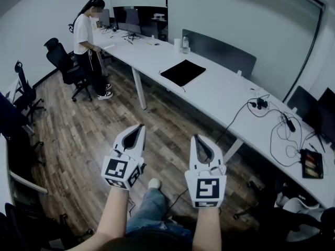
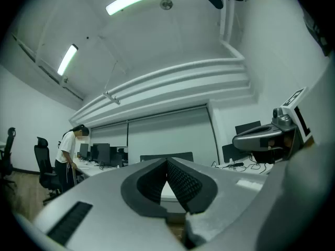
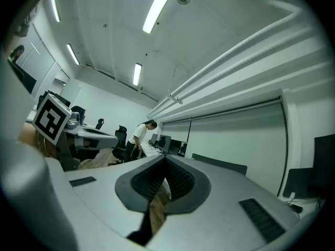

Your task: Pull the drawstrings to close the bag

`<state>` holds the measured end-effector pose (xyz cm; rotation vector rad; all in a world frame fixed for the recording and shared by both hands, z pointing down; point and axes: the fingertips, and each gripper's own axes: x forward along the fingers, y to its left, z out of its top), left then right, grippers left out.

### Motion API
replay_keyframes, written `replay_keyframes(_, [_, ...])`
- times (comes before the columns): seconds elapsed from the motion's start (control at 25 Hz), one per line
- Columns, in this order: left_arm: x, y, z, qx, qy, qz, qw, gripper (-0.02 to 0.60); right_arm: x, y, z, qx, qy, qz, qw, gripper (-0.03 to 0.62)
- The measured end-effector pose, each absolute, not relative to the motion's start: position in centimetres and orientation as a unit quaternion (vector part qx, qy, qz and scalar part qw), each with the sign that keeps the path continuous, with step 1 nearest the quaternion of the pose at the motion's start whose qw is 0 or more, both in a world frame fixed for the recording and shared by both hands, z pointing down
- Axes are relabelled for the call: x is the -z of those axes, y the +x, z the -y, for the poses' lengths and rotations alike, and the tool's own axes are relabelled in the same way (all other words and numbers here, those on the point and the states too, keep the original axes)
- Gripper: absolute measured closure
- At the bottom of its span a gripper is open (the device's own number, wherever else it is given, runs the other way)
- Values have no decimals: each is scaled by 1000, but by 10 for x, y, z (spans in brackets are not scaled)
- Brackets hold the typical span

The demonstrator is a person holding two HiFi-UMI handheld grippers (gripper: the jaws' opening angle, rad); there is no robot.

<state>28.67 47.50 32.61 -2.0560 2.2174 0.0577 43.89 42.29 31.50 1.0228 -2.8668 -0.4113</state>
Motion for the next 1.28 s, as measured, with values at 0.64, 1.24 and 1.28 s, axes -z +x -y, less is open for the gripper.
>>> replay_keyframes(0.64, [-342,161,-320,-21,-689,-723,40,583,-327,334,-269,103,362,925,39,600])
replay_keyframes(1.24, [-362,23,-184,-16,-704,-709,22,583,-345,205,-138,96,378,917,77,600])
replay_keyframes(1.28, [-363,19,-181,-16,-705,-708,22,583,-348,201,-134,95,379,917,81,600])
